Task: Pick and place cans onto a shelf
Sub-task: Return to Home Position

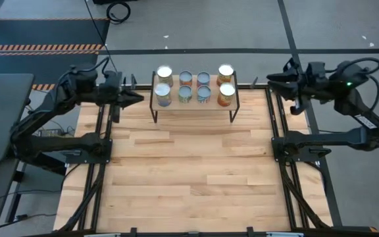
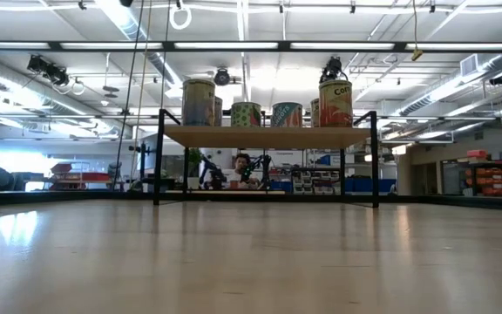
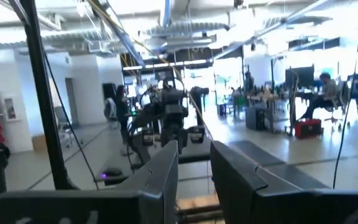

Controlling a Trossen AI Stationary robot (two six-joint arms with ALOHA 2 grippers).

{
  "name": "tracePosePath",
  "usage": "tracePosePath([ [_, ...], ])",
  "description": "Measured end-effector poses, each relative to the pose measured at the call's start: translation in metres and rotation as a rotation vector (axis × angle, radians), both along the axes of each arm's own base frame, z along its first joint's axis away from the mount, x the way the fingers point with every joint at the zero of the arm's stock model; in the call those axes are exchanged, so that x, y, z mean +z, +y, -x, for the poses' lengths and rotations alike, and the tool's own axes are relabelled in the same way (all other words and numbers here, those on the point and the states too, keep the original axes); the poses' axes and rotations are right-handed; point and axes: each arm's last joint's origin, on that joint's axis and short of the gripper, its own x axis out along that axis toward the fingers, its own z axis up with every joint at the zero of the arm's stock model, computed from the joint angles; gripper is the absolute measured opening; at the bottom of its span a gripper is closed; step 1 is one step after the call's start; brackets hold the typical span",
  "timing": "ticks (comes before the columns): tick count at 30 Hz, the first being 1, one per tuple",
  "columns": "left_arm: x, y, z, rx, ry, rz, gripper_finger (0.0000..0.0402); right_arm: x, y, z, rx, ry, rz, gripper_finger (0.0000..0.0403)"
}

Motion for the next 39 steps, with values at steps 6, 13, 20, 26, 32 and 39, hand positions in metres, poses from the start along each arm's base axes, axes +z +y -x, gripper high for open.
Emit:
tracePosePath([
  [6,0.003,-0.004,0.007,0.017,-0.027,0.041,0.0025,0.004,0.002,0.006,-0.001,-0.044,0.018,0.0103],
  [13,0.001,-0.022,0.025,-0.056,-0.09,0.062,0.0025,-0.023,0.005,-0.008,0.126,0.006,0.046,0.0103],
  [20,-0.047,-0.04,0.039,-0.121,-0.378,0.083,0.0025,-0.104,0.008,-0.024,0.097,0.059,-0.059,0.0103],
  [26,-0.125,-0.037,0.022,-0.128,-0.3,0.199,0.0025,-0.16,0.013,0.001,0.011,-0.019,-0.072,0.0103],
  [32,-0.166,-0.034,0.016,-0.122,-0.317,0.187,0.0024,-0.198,0.016,0.026,0.005,-0.114,-0.07,0.0103],
  [39,-0.195,-0.039,0.024,-0.153,-0.574,0.14,0.003,-0.227,0.013,0.01,-0.035,-0.142,-0.035,0.0103],
])
